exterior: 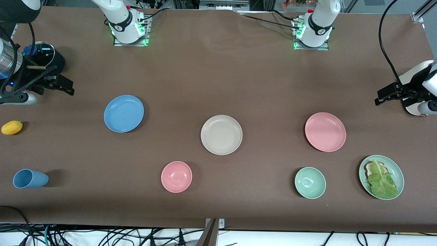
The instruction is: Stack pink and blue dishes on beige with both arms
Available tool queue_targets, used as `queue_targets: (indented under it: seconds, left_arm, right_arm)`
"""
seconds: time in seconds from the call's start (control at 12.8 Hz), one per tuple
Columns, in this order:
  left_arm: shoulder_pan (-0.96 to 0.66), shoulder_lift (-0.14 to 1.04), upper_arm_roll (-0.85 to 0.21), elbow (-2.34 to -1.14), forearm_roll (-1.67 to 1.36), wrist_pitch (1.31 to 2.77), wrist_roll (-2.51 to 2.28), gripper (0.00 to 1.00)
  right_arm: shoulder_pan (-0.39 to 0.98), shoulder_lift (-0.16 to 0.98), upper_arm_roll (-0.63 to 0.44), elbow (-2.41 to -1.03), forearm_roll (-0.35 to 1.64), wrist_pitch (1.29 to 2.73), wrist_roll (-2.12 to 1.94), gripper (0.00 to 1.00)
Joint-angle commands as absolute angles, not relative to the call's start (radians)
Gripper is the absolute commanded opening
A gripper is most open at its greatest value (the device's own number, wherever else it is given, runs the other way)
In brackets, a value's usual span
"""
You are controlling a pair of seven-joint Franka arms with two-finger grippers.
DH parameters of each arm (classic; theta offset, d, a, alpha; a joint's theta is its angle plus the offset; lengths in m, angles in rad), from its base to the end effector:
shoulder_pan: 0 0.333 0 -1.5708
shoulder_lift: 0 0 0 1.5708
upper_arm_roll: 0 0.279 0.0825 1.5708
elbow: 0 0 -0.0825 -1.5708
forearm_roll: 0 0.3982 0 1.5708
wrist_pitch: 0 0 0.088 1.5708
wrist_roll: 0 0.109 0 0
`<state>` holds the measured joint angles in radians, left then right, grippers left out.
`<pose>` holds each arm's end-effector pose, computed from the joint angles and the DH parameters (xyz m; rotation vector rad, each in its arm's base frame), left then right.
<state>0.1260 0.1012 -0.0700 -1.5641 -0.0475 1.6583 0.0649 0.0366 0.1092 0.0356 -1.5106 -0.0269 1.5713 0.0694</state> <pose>0.6009 0.0306 0.5375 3.0869 -0.0066 -0.0053 0.5955 0.0392 0.5512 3.1144 0.0052 -0.0727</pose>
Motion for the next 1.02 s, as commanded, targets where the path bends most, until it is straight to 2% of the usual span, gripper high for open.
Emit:
queue_targets:
  seconds: [0.0, 0.94]
  left_arm:
    - [0.126, 0.098, -0.072, -1.557, -0.055, 1.657, 0.075, 1.0]
    - [0.126, 0.1, -0.072, -1.559, -0.055, 1.657, 0.075, 1.0]
  right_arm:
    - [0.035, 0.103, 0.04, -1.526, -0.041, 1.584, 0.075, 1.0]
    - [0.035, 0.107, 0.04, -1.514, -0.035, 1.588, 0.074, 1.0]
